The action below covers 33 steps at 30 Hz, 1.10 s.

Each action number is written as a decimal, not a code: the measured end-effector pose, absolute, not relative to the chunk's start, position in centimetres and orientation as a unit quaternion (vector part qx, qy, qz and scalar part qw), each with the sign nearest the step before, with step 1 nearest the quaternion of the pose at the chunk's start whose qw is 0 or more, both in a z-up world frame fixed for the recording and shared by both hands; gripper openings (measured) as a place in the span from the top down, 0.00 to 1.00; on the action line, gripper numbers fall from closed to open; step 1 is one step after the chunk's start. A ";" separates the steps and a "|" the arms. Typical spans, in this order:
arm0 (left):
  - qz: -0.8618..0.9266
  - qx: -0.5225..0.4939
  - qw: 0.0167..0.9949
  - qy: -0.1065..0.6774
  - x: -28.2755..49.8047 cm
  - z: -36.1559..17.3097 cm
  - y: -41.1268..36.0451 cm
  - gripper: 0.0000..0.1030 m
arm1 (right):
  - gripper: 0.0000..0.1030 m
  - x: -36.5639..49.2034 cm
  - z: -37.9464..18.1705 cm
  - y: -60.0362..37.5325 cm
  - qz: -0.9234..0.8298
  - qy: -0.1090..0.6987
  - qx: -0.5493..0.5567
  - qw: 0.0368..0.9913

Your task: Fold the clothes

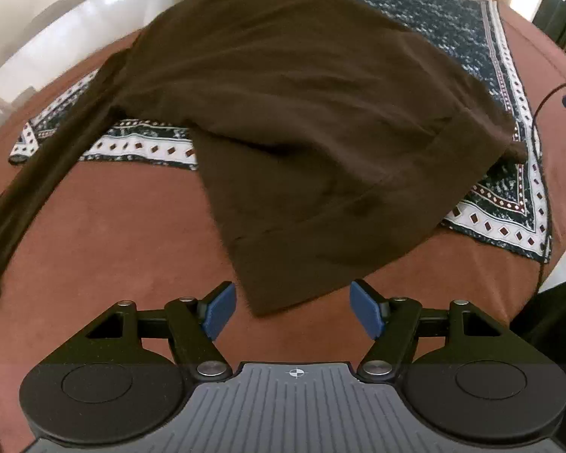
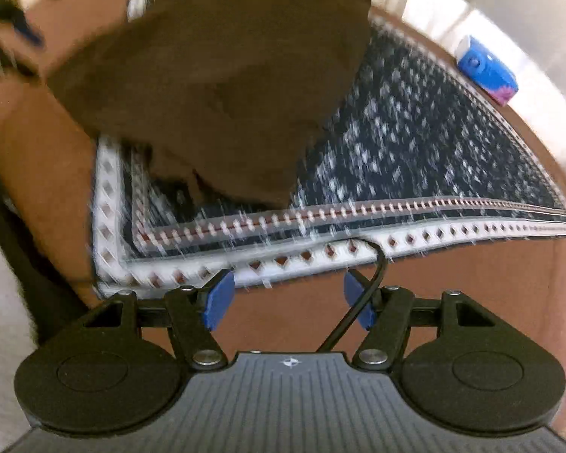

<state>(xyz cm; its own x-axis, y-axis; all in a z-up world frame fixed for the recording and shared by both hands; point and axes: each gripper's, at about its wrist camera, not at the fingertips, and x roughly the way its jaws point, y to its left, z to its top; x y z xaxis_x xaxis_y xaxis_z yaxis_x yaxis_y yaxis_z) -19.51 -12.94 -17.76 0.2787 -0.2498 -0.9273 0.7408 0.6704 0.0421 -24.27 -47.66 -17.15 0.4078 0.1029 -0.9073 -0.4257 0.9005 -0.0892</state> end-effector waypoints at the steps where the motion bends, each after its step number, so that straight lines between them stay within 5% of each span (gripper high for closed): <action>1: -0.323 0.245 0.763 0.503 -19.5 -17.9 -13.2 0.23 | 0.33 -23.8 -16.8 -48.2 0.174 0.515 -0.121 0.830; 13: -0.282 0.225 0.774 0.521 -19.2 -20.6 -14.2 0.28 | 0.37 -20.7 -18.3 -51.0 0.218 0.542 0.002 0.812; 17: -0.269 0.210 0.787 0.515 -19.1 -20.2 -14.0 0.58 | 0.35 -19.9 -18.3 -51.5 0.233 0.513 0.063 0.824; 19: -0.261 0.202 0.792 0.514 -18.9 -19.9 -13.9 0.85 | 0.35 -19.5 -18.7 -51.2 0.235 0.495 0.072 0.834; 21: -0.253 0.194 0.797 0.513 -18.7 -19.7 -13.8 0.98 | 0.35 -19.0 -19.4 -51.1 0.232 0.488 0.068 0.839; 33: -0.148 0.044 0.866 0.475 -16.2 -13.4 -7.6 1.00 | 0.43 -19.3 -22.4 -49.0 0.236 0.474 -0.068 0.845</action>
